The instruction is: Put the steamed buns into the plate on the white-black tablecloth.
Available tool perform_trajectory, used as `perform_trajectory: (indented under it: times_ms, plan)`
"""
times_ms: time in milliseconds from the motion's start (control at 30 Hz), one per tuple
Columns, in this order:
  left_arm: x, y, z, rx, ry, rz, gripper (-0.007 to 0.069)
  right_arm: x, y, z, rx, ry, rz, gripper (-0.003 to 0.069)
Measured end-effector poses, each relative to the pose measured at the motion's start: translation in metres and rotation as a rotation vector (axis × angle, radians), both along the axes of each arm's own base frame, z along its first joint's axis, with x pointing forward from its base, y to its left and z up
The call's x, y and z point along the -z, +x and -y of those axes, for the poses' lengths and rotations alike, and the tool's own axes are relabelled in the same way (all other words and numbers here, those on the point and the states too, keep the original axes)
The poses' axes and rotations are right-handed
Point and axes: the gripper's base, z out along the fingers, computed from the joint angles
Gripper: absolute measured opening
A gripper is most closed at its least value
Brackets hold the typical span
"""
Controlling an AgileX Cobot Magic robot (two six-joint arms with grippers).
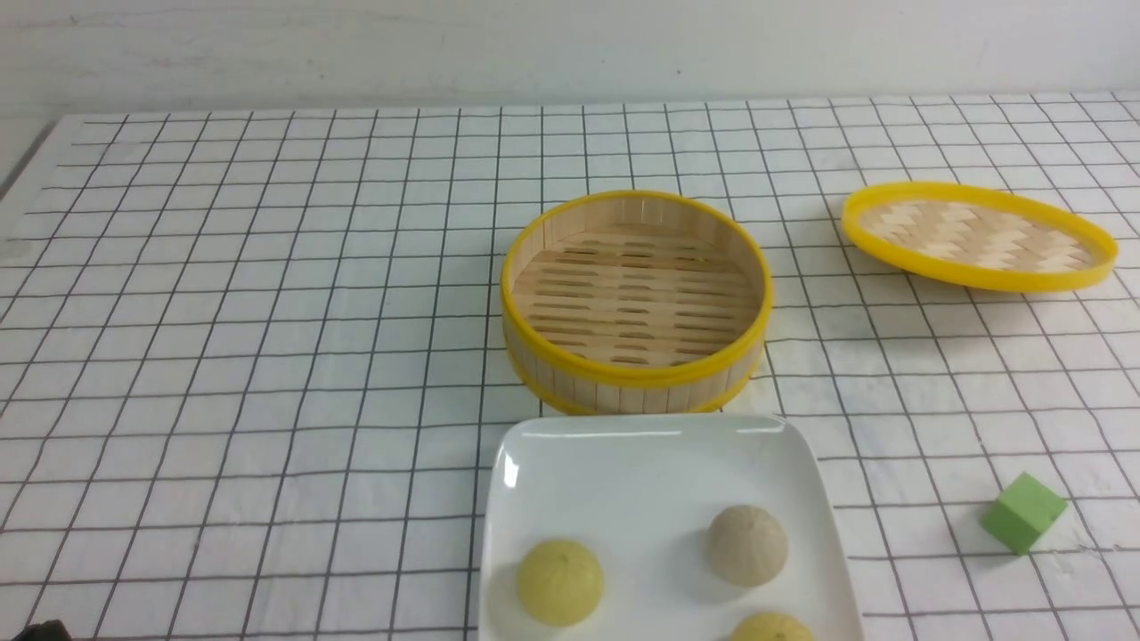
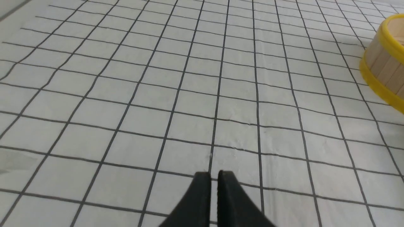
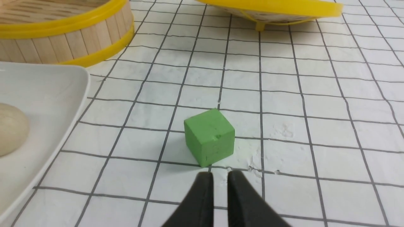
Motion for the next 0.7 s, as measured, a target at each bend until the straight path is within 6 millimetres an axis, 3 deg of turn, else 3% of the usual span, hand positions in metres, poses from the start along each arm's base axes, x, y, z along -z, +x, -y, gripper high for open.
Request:
perform_trajectory:
  times_ms: [700]
  plan:
    - [0.0007, -0.0002, -0.0001, 0.015, 0.053, -0.009, 0.0087, 0.0000, 0.0000, 0.0000, 0.000, 0.000, 0.000, 0.0125]
